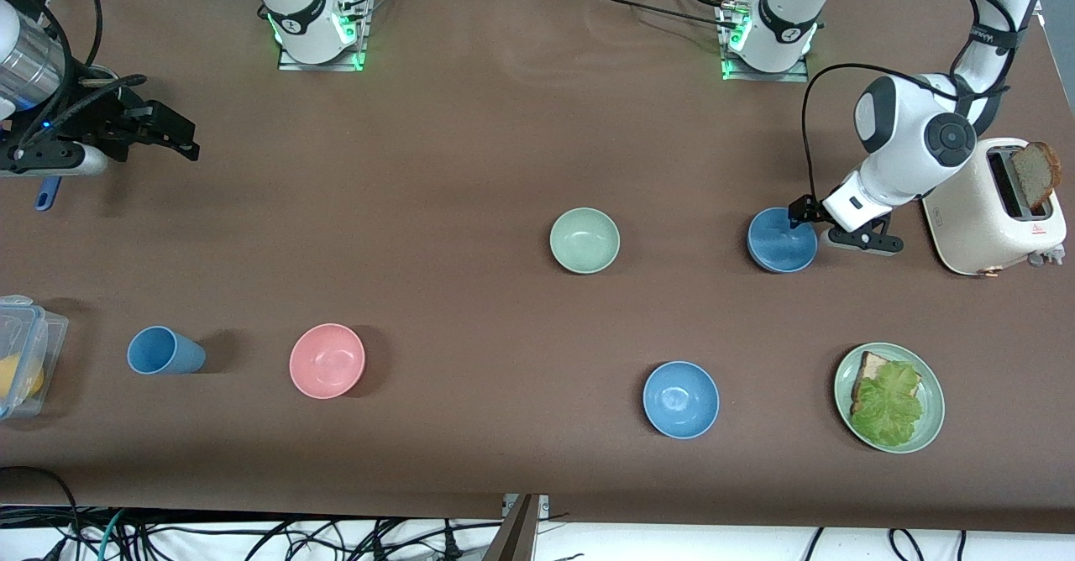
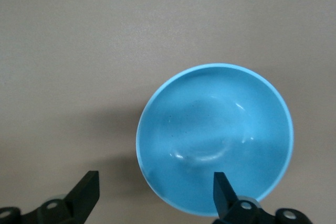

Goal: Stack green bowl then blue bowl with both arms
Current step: 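Lower the left gripper to the blue bowl rim and grasp it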

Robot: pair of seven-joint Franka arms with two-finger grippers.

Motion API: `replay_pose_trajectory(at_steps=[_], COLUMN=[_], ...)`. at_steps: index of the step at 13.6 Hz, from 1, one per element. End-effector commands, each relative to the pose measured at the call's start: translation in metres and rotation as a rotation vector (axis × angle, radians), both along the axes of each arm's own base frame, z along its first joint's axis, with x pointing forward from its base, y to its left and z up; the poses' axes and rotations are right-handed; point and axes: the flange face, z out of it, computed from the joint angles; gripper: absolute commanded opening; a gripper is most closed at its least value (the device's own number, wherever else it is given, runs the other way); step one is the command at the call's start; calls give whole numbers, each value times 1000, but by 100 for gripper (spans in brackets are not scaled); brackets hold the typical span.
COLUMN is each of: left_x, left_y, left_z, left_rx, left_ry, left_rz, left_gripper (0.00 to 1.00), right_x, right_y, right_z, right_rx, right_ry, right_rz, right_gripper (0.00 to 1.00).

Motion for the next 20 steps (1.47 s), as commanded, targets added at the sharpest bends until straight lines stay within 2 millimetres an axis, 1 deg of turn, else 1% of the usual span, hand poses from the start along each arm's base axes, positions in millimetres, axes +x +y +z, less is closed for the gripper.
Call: replay_pose_trajectory(at_steps=[1,2,3,4,5,6,8,9,10,12,13,14,16,17,18,19,20], left_x=[2,2,3,5,4,6,7,9,12,17,25,38,65,77,85,88,86], left_y=[4,4,4,4,6,9,18,18,19,19,18,17,6,-17,-41,-71,-109], left_z=[-18,-21,-21,-23,-27,-27,-26,-25,-20,-8,4,19,61,83,100,112,117], left_rx=[0,-1,-1,-2,-5,-6,-9,-9,-8,-6,-10,-15,-42,-58,-60,-57,-55], left_ry=[0,4,2,4,11,10,8,3,-3,-13,-2,24,98,124,148,165,171], left_rz=[-11,-5,-3,-2,4,12,33,33,34,38,41,44,86,97,124,164,197], left_gripper=[83,71,51,35,13,0,0,0,0,0,0,0,0,0,0,0,0], right_x=[1,1,-1,-1,0,1,5,10,10,9,9,9,10,10,10,10,10], right_y=[-1,-5,-9,-12,-21,-24,-20,-21,-21,-12,-12,-12,-11,-11,-11,-12,-11], right_z=[3,4,6,5,5,3,11,6,7,10,9,9,10,10,10,10,10], right_rx=[-15,-15,-15,-12,-3,0,-2,-2,-1,-14,-12,-11,-10,-10,-7,-12,-11], right_ry=[10,8,10,16,17,19,-10,1,-1,0,1,0,-6,-5,-4,-5,-5], right_rz=[20,14,8,0,-17,-23,-37,-40,-25,-12,-12,-14,-14,-14,-17,-17,-17], right_gripper=[100,100,100,100,100,100,100,100,100,100,100,100,100,100,100,100,100])
